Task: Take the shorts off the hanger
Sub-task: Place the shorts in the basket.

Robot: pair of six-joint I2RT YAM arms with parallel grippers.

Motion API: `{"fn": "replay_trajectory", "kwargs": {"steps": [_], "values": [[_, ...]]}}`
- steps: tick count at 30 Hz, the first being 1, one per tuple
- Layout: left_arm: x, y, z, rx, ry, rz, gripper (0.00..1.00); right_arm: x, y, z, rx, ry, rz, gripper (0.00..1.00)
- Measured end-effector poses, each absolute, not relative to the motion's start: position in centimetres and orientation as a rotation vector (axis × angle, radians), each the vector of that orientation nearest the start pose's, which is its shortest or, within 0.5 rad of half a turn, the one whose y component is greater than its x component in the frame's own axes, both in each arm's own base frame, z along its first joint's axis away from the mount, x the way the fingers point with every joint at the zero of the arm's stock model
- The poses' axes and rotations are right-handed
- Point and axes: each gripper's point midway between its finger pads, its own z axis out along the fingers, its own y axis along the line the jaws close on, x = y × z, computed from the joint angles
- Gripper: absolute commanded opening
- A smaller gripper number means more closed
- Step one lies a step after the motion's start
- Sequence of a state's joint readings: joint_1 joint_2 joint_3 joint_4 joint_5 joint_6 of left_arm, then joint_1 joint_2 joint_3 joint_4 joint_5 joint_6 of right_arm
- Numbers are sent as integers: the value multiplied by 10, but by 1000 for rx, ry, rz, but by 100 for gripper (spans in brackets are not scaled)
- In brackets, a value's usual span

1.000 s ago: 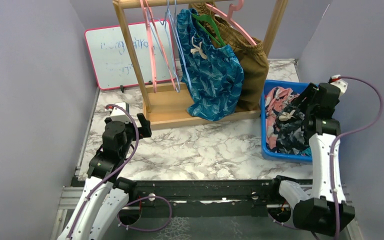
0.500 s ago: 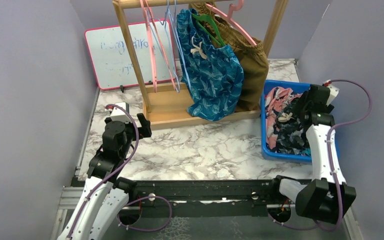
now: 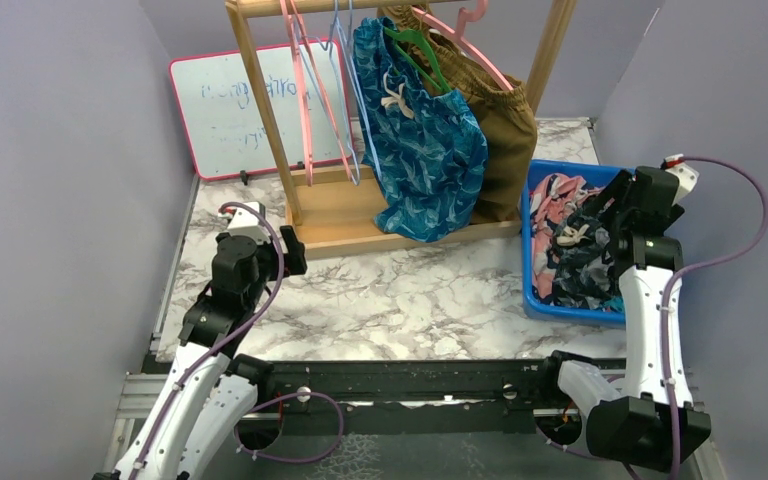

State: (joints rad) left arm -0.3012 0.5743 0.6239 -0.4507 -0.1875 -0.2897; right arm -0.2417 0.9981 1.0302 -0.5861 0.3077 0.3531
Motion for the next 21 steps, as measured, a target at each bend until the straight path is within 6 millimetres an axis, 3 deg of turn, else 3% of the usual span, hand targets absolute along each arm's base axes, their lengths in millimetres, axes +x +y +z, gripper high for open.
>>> {"fn": "replay_trajectory", "kwargs": {"steps": [9, 10, 11, 21], "values": [[250, -57, 188, -105, 1999, -197, 99, 290, -115, 296, 705, 1852, -278, 90], [250, -57, 188, -105, 1999, -197, 99, 290, -114, 302, 698, 1839, -275, 99], [250, -57, 188, -105, 1998, -197, 99, 289, -114, 307, 692, 1830, -276, 100], [252, -57, 184, -104, 2015, -192, 99, 287, -114, 309, 633, 1853, -300, 99]]}}
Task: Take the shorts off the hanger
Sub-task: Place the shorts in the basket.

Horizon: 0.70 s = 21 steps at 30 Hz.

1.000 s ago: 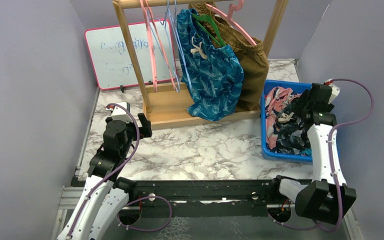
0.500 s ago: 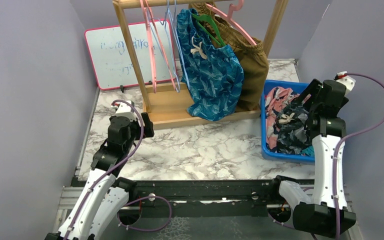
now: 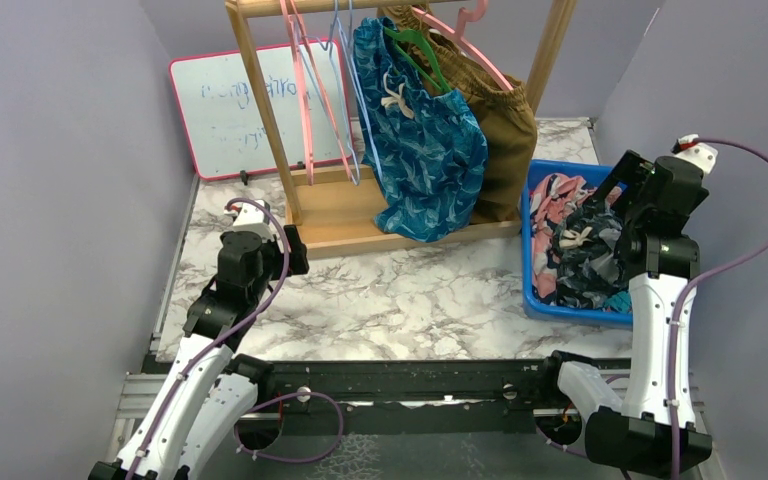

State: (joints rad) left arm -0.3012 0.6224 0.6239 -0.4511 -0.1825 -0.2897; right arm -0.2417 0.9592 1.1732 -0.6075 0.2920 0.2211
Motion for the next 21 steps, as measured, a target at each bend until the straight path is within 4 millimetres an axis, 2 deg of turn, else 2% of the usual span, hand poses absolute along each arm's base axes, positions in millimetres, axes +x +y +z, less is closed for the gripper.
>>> {"fn": "replay_trajectory", "kwargs": {"steps": [9, 15, 17, 21], "values": [[252, -57, 183, -104, 2017, -191, 99, 297, -96, 300, 523, 1914, -210, 98], [252, -57, 183, -104, 2017, -191, 99, 303, -62, 278, 362, 1960, -30, 99], [252, -57, 183, -104, 2017, -192, 99, 301, -50, 283, 301, 1922, 26, 99], [252, -57, 183, -104, 2017, -191, 99, 291, -41, 317, 226, 1786, 42, 99]]}}
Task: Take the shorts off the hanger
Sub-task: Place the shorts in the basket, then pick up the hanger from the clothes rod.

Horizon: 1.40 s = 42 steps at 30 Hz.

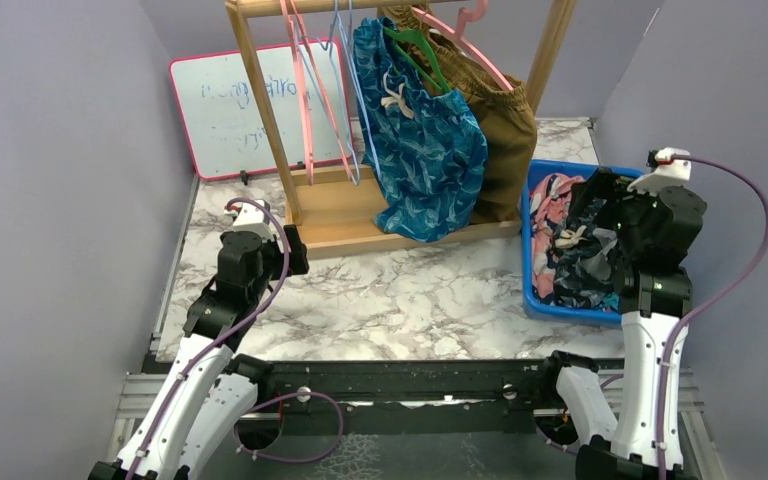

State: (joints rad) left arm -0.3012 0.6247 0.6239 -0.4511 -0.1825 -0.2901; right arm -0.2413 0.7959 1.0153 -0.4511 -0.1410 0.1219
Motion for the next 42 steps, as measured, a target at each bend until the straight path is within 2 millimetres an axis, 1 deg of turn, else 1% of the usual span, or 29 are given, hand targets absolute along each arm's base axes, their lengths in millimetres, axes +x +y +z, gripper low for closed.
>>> {"fn": "replay_trajectory", "kwargs": {"steps": [5, 7, 11, 14, 16, 17, 19, 21, 23, 25, 27, 28, 29, 34, 38, 39, 40, 42], "values": [[252, -57, 183, -104, 2017, -191, 99, 285, -41, 359, 131, 1696, -21, 99], [251, -57, 184, -105, 2015, -192, 99, 284, -35, 369, 75, 1673, -13, 99], [251, -57, 186, -105, 2004, -196, 99, 281, -22, 372, 8, 1663, 39, 99], [249, -56, 191, -107, 1986, -201, 99, 280, -17, 371, -6, 1668, 65, 99], [248, -56, 194, -108, 1971, -206, 99, 281, -17, 367, 12, 1684, 80, 100], [248, -56, 195, -108, 1967, -207, 99, 282, -18, 364, 29, 1694, 84, 98], [247, -56, 198, -109, 1956, -211, 99, 286, -26, 358, 108, 1718, 81, 95], [246, -55, 201, -110, 1945, -214, 99, 293, -38, 344, 213, 1763, 62, 92], [245, -55, 203, -111, 1933, -218, 99, 304, -49, 321, 310, 1835, 49, 90], [244, -55, 206, -111, 1920, -222, 99, 314, -54, 292, 385, 1913, 57, 90], [243, -54, 209, -111, 1911, -224, 99, 321, -55, 253, 446, 2012, 77, 90], [243, -54, 209, -111, 1907, -225, 99, 322, -55, 232, 482, 2066, 89, 90], [243, -54, 210, -109, 1907, -224, 99, 322, -55, 216, 512, 2105, 97, 91], [243, -56, 208, -102, 1912, -230, 99, 321, -64, 157, 690, 2183, 68, 92], [244, -60, 205, -82, 1922, -245, 99, 314, -73, 94, 849, 2262, -1, 94], [244, -61, 204, -77, 1925, -250, 99, 312, -75, 81, 881, 2273, -17, 94], [244, -62, 203, -73, 1928, -252, 99, 312, -77, 73, 907, 2272, -29, 94], [244, -63, 203, -67, 1930, -256, 99, 316, -80, 69, 937, 2252, -38, 94]]}}
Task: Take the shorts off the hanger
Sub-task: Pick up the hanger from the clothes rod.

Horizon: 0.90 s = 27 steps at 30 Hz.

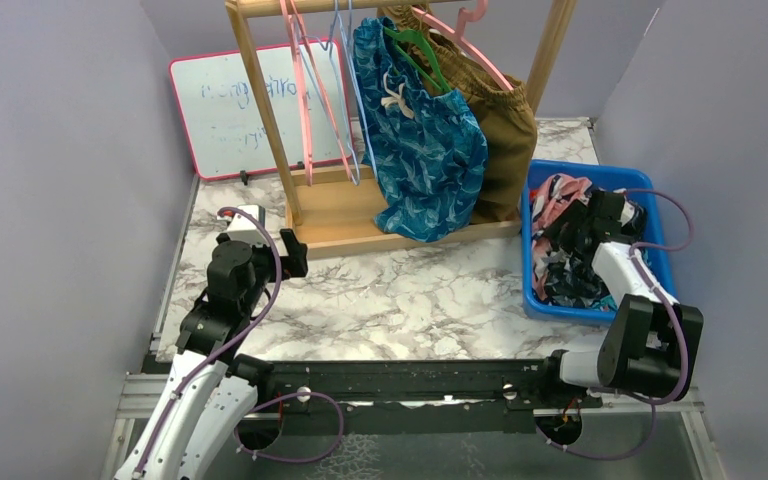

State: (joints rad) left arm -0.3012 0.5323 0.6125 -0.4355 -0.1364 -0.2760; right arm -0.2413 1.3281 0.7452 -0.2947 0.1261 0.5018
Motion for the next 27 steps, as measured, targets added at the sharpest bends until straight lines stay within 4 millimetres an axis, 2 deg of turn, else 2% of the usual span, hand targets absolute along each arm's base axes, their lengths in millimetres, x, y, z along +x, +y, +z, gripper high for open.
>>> {"fn": "replay_trajectory", "kwargs": {"steps": [5, 8, 10, 12, 13, 16, 17, 20, 22, 27], "values": [[244, -64, 203, -60, 1929, -264, 99, 323, -82, 77, 948, 2240, -34, 96], [244, -64, 204, -60, 1927, -265, 99, 324, -82, 98, 930, 2225, -35, 99], [245, -65, 204, -60, 1925, -266, 99, 324, -83, 127, 897, 2175, -32, 100], [245, -65, 204, -60, 1924, -267, 99, 324, -84, 167, 847, 2082, -25, 100], [245, -65, 204, -59, 1925, -267, 99, 322, -84, 195, 810, 2011, -19, 100], [245, -65, 204, -58, 1926, -268, 99, 311, -80, 255, 721, 1852, 4, 100], [245, -65, 204, -58, 1927, -268, 99, 307, -76, 269, 690, 1816, 22, 100], [245, -65, 203, -58, 1929, -268, 99, 298, -55, 297, 581, 1751, 122, 97], [245, -65, 203, -57, 1931, -268, 99, 295, -32, 311, 466, 1731, 233, 94], [246, -67, 199, -52, 1948, -270, 99, 279, 34, 326, 162, 1726, 548, 91]]}}
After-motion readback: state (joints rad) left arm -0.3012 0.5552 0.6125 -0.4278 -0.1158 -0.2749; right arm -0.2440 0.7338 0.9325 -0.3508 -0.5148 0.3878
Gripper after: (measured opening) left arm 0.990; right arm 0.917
